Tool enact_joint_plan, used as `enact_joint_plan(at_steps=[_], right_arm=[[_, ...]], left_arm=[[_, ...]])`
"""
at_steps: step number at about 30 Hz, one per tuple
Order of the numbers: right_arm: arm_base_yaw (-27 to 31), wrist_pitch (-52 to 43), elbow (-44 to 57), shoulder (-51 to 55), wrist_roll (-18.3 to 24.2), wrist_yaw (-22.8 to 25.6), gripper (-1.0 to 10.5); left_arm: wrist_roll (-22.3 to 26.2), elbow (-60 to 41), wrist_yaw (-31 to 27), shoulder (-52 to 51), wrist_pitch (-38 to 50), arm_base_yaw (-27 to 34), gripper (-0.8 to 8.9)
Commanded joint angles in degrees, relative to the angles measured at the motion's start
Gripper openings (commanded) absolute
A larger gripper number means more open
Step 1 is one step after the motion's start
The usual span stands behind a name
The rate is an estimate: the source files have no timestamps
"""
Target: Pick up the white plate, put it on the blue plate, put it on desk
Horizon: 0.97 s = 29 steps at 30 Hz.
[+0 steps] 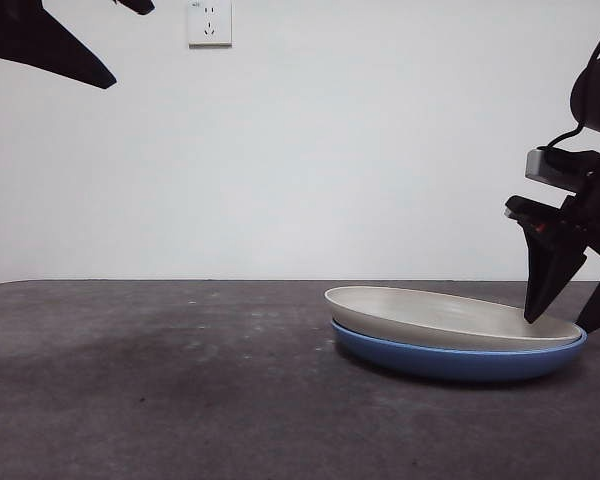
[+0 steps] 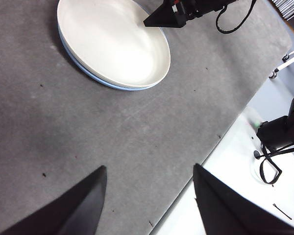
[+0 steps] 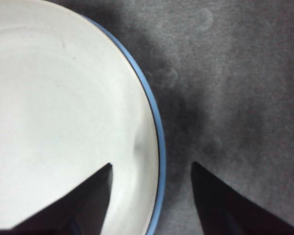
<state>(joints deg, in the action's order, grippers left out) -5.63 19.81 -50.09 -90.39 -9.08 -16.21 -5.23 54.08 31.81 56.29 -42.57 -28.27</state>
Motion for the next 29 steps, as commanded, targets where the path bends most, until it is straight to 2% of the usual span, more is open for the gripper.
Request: enact_joint_plan(at_steps=[1,11,15,20,29], right_arm=[[-0.28,-0.57,-0.48,-1.75,-0.57,0.9,2.1],[-0.28,-0.52,-0.48,-2.84,-0.59,1.51,1.3],[-0.28,-0.35,-0.48,-2.84,-0.57,1.7,0.5],[-0.28,-0.55,-0.48,-2.82,-0.59,1.7,0.1],[-0.22,-0.96,-0.52,-1.84,-1.57,1.33,0.1]], left_arm=[[0.68,0.59,0.33,0.46,0.55,-0.35,2.8],[0.26,0.59,0.33,0.46,0.5,-0.35,2.8],[0.26,0.59,0.33,0.46,0.52,-0.35,2.8],[0.26,0.59,0.33,0.46,0.5,-0.35,2.8],[0.26,0.59,0.31,0.46,0.52,-0.35,2.8]])
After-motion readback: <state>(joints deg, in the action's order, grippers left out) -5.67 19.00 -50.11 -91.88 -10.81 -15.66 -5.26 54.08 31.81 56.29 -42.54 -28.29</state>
